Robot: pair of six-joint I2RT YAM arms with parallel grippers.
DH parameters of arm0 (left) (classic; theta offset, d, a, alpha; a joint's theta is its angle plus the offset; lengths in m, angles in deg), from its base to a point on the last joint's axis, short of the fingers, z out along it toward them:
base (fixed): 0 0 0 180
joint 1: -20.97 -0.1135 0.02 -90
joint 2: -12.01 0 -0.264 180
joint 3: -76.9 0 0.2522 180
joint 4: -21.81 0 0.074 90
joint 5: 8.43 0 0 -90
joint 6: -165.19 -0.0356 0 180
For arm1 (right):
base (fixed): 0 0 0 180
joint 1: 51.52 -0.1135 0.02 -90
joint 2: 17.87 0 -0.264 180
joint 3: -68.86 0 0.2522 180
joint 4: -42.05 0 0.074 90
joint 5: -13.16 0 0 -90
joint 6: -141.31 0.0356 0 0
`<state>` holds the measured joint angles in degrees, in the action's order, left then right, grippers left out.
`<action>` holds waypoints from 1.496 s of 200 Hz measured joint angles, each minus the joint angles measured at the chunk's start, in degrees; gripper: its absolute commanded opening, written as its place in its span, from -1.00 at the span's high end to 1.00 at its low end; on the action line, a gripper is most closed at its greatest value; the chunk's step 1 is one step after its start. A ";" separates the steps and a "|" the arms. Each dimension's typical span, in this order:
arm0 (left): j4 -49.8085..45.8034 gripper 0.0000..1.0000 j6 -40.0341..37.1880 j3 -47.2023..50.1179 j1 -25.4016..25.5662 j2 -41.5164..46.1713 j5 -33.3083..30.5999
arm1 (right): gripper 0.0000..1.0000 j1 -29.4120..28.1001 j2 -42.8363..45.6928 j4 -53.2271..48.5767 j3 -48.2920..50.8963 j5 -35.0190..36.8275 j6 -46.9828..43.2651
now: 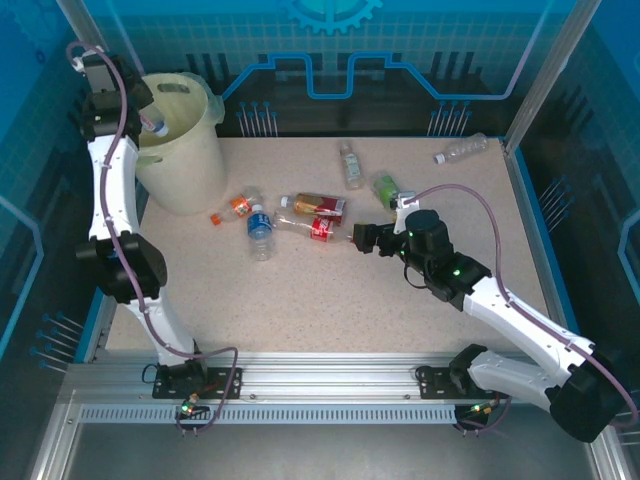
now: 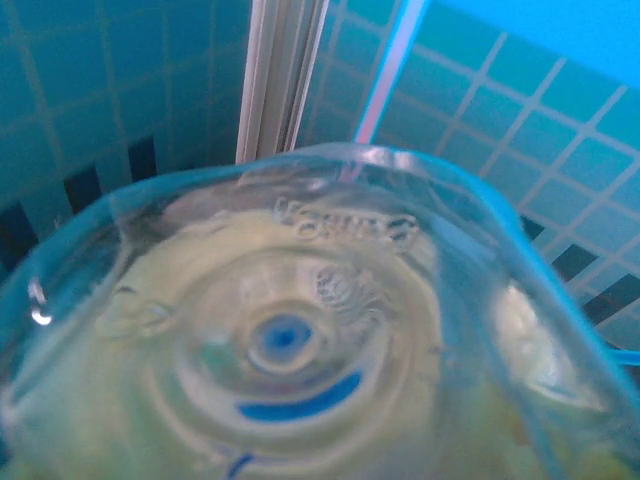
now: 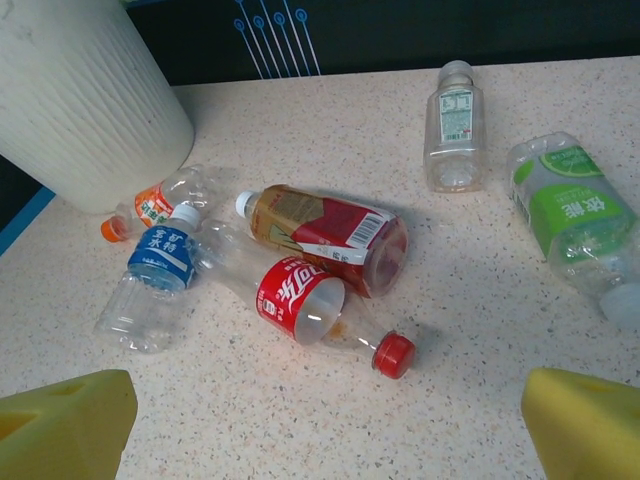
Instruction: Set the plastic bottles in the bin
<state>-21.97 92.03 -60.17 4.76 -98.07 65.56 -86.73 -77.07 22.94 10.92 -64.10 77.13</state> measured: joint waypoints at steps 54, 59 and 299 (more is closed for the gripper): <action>-6.10 -0.21 10.27 -0.98 -0.15 -3.23 1.20 | -0.99 0.00 0.00 0.00 0.00 0.79 0.04; -6.47 -0.24 10.93 -1.07 -0.15 -3.52 1.16 | -0.99 0.00 0.00 -0.02 0.00 0.83 0.04; 4.59 -0.98 17.27 18.82 5.51 17.79 14.99 | -1.00 8.79 -4.74 -3.21 0.61 1.81 4.87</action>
<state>-17.38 109.29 -41.35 10.27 -80.28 80.55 -77.94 -81.81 19.73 11.53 -62.29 82.01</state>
